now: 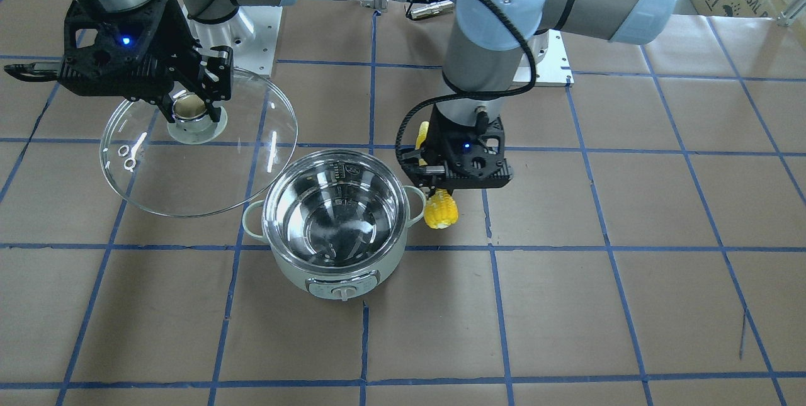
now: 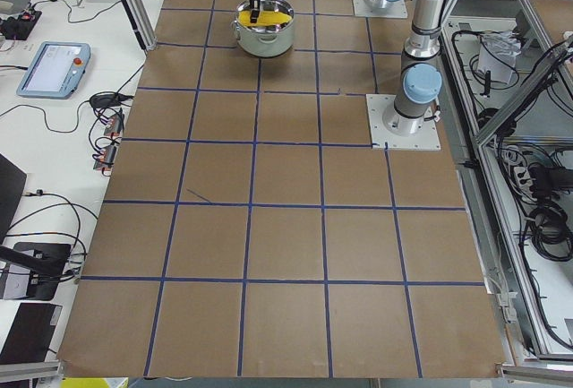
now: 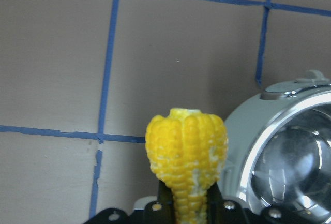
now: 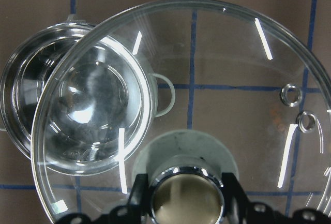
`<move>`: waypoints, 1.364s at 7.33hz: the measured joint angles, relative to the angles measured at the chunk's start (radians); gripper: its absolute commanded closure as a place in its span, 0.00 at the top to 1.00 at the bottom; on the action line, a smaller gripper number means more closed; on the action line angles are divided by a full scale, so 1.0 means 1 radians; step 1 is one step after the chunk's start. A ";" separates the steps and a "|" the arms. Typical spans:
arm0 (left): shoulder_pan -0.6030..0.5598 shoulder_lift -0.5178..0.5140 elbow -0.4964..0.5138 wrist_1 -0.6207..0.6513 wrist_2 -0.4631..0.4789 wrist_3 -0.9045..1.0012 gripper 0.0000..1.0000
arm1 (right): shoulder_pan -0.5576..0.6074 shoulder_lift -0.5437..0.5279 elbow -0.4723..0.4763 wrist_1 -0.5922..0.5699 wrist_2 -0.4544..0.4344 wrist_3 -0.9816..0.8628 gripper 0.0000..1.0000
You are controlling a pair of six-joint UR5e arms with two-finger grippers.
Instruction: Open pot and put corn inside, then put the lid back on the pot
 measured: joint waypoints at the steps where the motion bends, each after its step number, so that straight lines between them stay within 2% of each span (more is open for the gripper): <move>1: -0.032 -0.045 0.036 -0.004 -0.001 -0.029 0.03 | 0.000 -0.005 0.001 0.025 0.001 0.000 0.48; 5: -0.146 -0.248 0.227 -0.011 0.001 -0.142 0.03 | -0.008 -0.006 0.002 0.040 -0.009 -0.006 0.48; 7: -0.170 -0.298 0.259 -0.018 -0.005 -0.187 0.03 | -0.057 -0.007 0.002 0.041 -0.012 -0.053 0.48; 8: -0.175 -0.302 0.262 -0.027 -0.009 -0.204 0.35 | -0.086 -0.009 0.003 0.042 -0.012 -0.079 0.48; 9: -0.176 -0.302 0.260 -0.033 -0.008 -0.211 0.79 | -0.104 -0.011 0.003 0.043 -0.011 -0.097 0.48; 10: -0.177 -0.300 0.257 -0.035 -0.004 -0.214 0.88 | -0.112 -0.013 0.003 0.043 -0.011 -0.104 0.48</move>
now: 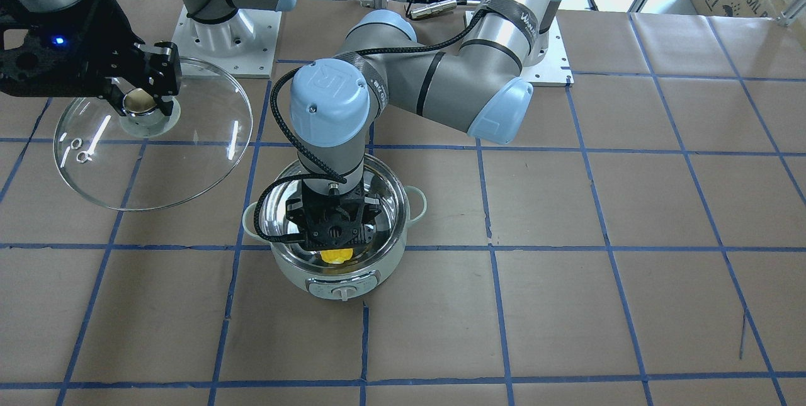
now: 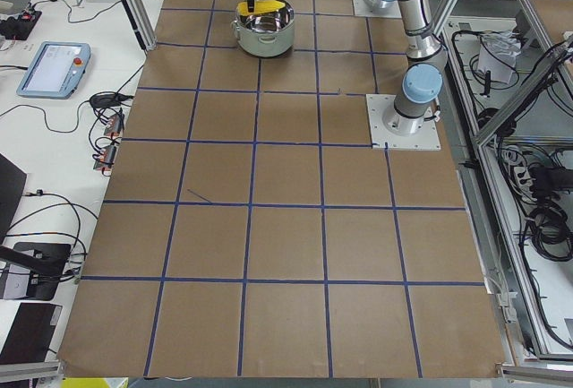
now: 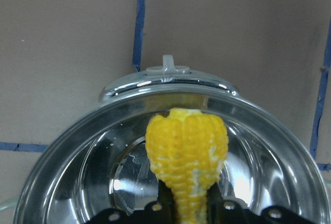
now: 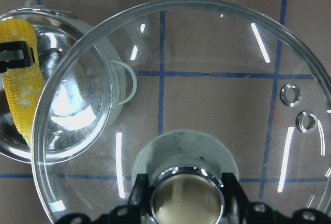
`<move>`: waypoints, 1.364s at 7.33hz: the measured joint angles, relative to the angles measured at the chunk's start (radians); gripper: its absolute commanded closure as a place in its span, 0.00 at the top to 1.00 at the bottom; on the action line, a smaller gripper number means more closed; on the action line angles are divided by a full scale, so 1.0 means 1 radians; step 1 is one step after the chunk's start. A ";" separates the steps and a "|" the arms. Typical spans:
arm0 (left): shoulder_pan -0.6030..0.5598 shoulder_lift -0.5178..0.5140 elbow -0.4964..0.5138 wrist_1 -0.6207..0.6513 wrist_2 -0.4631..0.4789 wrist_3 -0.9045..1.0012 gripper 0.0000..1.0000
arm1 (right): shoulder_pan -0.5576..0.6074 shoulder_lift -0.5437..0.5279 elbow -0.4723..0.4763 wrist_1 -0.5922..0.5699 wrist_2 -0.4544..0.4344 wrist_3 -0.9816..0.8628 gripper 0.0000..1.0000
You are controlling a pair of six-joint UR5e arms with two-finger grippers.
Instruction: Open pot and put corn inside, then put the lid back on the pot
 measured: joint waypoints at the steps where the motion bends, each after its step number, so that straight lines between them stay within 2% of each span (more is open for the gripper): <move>1: -0.001 0.002 -0.003 -0.001 0.003 -0.002 0.92 | -0.002 -0.003 0.000 0.000 0.000 -0.003 0.48; 2: -0.001 0.002 -0.005 -0.001 0.004 -0.003 0.97 | -0.003 -0.004 0.000 0.000 0.000 -0.004 0.48; 4: 0.001 0.003 -0.004 0.001 0.004 -0.002 1.00 | -0.003 -0.005 0.000 0.001 0.000 -0.005 0.48; 7: 0.018 0.021 -0.004 0.000 0.002 0.020 1.00 | -0.002 -0.006 0.000 0.001 0.000 -0.004 0.48; 10: 0.110 0.084 -0.043 -0.007 -0.003 0.229 1.00 | 0.008 -0.016 0.021 -0.014 0.002 0.012 0.49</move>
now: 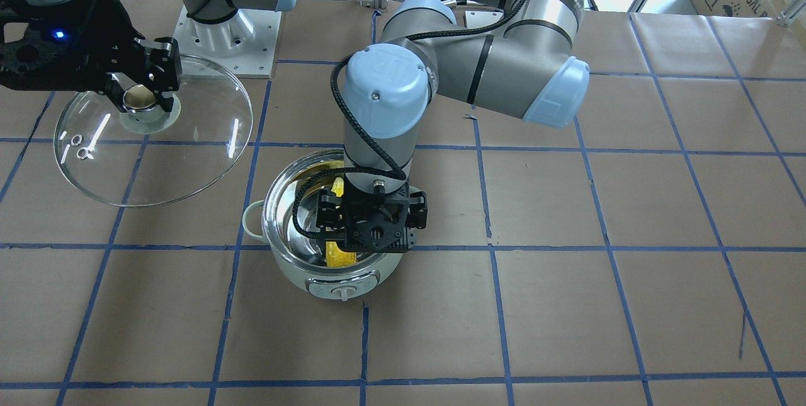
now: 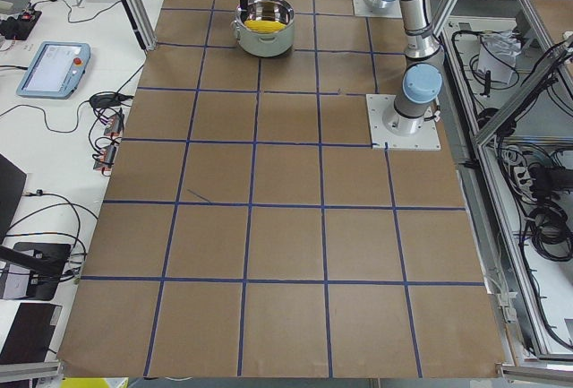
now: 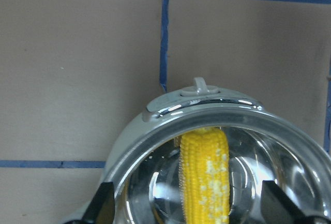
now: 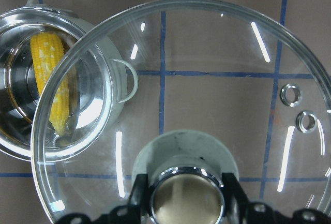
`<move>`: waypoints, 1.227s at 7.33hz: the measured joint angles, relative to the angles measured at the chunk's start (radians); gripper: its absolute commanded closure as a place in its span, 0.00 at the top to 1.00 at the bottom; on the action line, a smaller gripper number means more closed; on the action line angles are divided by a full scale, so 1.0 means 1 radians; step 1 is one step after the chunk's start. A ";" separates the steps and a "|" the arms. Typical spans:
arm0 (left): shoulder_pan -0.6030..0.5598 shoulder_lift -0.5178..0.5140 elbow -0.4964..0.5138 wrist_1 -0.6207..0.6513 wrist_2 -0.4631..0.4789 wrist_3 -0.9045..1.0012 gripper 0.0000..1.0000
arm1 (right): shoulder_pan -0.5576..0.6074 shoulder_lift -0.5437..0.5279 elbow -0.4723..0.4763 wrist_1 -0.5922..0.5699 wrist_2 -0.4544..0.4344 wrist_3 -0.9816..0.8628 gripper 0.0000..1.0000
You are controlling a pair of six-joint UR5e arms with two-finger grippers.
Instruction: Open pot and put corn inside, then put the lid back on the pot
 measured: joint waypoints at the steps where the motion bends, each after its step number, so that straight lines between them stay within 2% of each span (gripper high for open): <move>1: 0.051 0.050 -0.040 0.000 -0.005 0.076 1.00 | 0.017 -0.009 0.020 -0.026 0.002 0.031 0.49; 4: 0.172 0.235 -0.219 -0.004 -0.032 0.200 1.00 | 0.153 -0.012 0.091 -0.156 0.001 0.205 0.49; 6: 0.245 0.299 -0.314 0.002 -0.038 0.293 1.00 | 0.226 -0.011 0.150 -0.224 0.004 0.287 0.49; 9: 0.340 0.359 -0.339 0.004 -0.041 0.420 1.00 | 0.289 0.006 0.215 -0.328 0.011 0.367 0.49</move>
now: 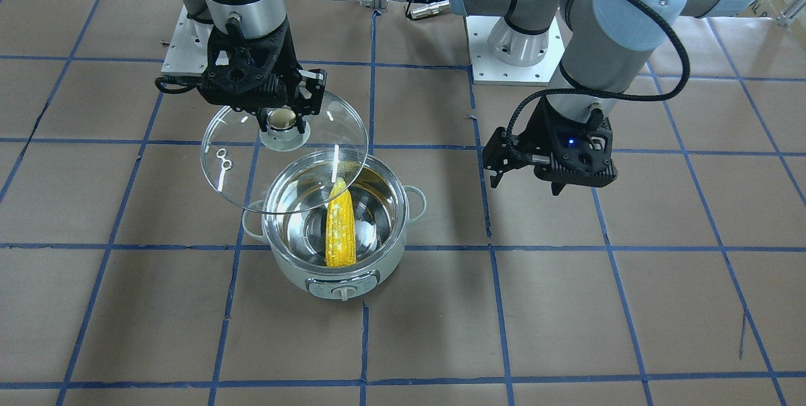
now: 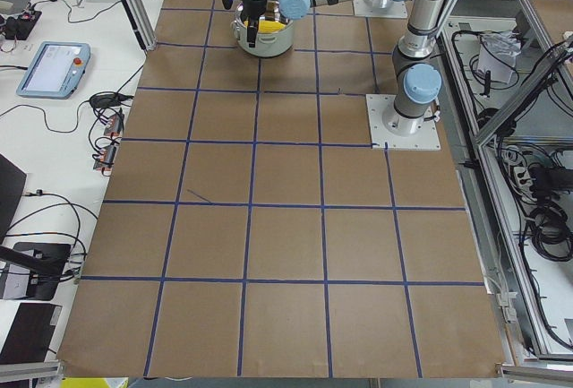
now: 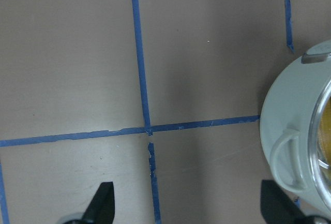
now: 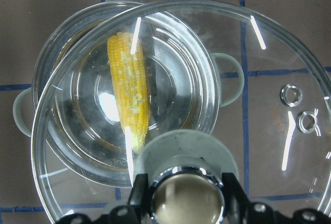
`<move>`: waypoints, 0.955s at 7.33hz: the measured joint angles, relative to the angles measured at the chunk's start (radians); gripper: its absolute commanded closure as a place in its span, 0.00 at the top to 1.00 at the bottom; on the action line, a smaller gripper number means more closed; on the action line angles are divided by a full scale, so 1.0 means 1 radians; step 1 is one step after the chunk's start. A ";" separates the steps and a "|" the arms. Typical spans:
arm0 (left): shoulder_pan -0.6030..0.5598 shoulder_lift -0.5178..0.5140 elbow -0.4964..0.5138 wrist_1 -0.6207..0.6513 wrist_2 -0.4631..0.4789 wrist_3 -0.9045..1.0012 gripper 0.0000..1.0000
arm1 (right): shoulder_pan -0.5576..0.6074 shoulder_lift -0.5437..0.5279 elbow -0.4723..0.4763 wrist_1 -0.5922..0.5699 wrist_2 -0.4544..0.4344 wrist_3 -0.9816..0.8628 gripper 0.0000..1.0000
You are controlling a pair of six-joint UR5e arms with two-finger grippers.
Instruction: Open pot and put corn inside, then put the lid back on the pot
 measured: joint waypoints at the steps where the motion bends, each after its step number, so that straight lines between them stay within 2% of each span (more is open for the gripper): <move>1: 0.017 0.015 0.001 0.000 0.000 0.016 1.00 | 0.017 0.029 0.006 -0.055 0.002 0.012 0.49; 4: 0.030 0.056 0.007 -0.003 -0.013 0.039 1.00 | 0.048 0.162 0.004 -0.216 0.053 0.019 0.49; 7: 0.032 0.107 0.006 -0.083 -0.012 0.047 1.00 | 0.058 0.215 0.003 -0.264 0.061 0.014 0.49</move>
